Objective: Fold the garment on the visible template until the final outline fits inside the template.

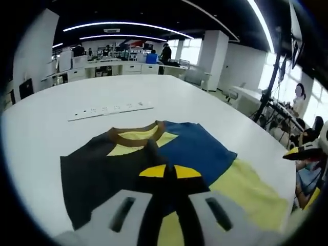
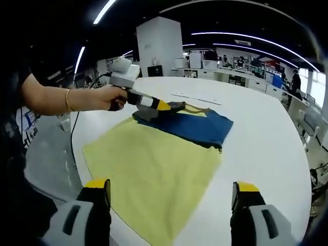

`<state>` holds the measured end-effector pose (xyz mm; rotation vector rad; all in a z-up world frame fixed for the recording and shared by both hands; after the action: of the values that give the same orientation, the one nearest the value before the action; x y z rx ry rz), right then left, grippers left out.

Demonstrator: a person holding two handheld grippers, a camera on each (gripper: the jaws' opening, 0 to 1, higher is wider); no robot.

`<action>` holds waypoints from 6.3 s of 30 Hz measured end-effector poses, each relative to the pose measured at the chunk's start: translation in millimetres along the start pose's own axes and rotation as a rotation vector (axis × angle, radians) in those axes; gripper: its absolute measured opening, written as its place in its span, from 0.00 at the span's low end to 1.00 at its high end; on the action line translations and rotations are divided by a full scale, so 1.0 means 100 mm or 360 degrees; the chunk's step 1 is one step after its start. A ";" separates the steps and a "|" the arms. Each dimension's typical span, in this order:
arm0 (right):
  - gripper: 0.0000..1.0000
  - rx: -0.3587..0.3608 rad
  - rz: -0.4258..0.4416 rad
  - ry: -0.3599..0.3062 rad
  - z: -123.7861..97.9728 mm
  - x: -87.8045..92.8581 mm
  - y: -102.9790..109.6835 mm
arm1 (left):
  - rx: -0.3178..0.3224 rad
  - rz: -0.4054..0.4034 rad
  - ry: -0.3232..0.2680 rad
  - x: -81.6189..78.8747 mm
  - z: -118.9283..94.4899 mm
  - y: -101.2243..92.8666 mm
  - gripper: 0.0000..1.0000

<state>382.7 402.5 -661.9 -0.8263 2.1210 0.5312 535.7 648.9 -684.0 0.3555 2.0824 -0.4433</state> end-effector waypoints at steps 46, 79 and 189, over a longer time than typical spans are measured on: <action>1.00 -0.0015 0.0020 -0.0038 -0.04 0.05 0.05 | -0.0243 -0.0266 0.0103 0.51 -0.21 0.38 0.15; 1.00 -0.0014 0.0048 -0.0060 -0.03 0.08 0.03 | -0.0054 -0.0232 -0.0017 -0.07 -0.09 0.06 0.00; 0.71 -0.0538 -0.0429 0.0392 0.09 0.47 0.33 | 0.0494 0.0199 0.0281 1.30 -1.91 0.07 0.66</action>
<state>341.8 413.4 -701.3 -1.4086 2.1187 0.6816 328.9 749.6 -703.0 0.7263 2.1465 -0.6821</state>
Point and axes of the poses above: the point that each gripper's makers call its tool centre point, and the gripper's own axes: z roughly forward along the fingers, y roughly to its left, x roughly out of its underside, the point moved 7 cm from there along -z, roughly backward along the fingers
